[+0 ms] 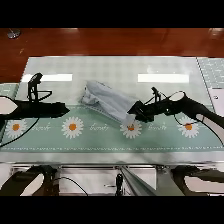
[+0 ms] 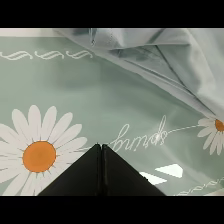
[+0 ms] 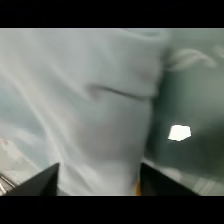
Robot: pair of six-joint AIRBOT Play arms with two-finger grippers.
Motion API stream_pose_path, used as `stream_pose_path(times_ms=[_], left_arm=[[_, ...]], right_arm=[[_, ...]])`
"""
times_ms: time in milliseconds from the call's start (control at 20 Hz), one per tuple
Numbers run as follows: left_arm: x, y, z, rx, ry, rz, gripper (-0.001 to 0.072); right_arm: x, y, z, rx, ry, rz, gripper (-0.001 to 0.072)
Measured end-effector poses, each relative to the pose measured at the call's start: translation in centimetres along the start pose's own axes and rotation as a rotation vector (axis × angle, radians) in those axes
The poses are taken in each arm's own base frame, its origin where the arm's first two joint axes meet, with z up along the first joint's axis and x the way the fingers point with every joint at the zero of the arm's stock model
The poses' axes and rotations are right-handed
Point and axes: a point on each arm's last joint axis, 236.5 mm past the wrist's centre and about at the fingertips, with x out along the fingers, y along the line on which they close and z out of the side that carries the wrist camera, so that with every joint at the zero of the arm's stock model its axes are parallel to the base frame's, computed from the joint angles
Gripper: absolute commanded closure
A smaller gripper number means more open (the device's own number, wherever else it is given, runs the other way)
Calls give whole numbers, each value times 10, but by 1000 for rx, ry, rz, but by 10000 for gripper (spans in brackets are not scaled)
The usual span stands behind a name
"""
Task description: Fold the shirts.
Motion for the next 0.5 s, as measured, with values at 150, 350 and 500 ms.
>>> stream_pose_path(times_ms=[150, 350, 500], left_arm=[[0, -1, 0, -5, -1, -4, 687], [0, -1, 1, -8, -4, -4, 687], [0, -1, 1, -8, -4, -4, 686]], right_arm=[[9, 23, 13, -73, 17, 19, 675], [-22, 97, 38, -291, -21, 67, 675], [-82, 172, 55, -475, -151, 101, 675]])
